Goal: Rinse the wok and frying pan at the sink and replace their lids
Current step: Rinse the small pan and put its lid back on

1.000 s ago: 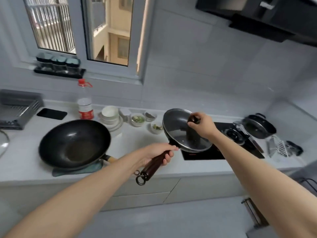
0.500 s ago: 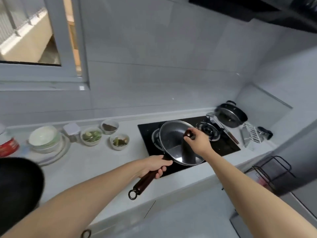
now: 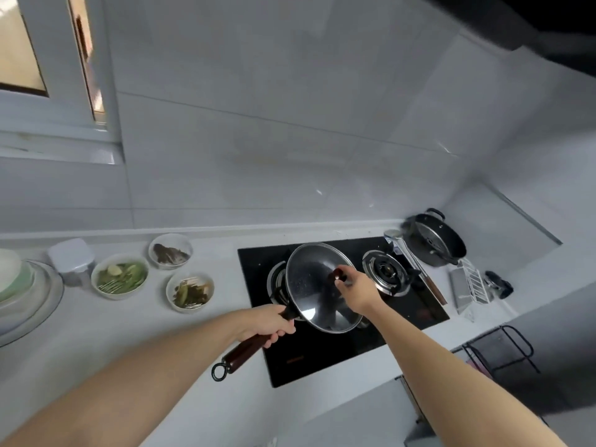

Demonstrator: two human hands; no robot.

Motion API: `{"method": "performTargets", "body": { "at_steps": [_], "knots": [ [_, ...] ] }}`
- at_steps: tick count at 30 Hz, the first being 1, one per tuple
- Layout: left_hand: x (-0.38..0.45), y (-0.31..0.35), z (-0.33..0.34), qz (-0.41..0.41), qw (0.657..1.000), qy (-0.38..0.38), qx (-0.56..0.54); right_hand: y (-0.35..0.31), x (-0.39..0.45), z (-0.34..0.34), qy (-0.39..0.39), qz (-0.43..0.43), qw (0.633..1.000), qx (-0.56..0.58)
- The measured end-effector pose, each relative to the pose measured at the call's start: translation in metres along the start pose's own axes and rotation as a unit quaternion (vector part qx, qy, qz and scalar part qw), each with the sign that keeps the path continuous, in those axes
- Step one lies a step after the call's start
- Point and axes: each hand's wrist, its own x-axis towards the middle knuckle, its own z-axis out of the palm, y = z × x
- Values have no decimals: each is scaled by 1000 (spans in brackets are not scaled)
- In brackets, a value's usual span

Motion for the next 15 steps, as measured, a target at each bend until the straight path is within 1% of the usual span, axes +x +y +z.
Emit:
{"method": "performTargets", "body": {
  "at_steps": [5, 10, 13, 15],
  "knots": [
    [28, 2, -12, -16, 999, 4, -44, 5, 36, 8, -4, 3, 1000, 17],
    [50, -1, -22, -34, 998, 13, -57, 13, 56, 18, -34, -8, 999, 36],
    [58, -1, -26, -43, 997, 3, -60, 16, 61, 24, -54, -3, 997, 53],
    [61, 1, -30, -43, 998, 0, -54, 14, 64, 26, -60, 2, 997, 45]
  ]
}}
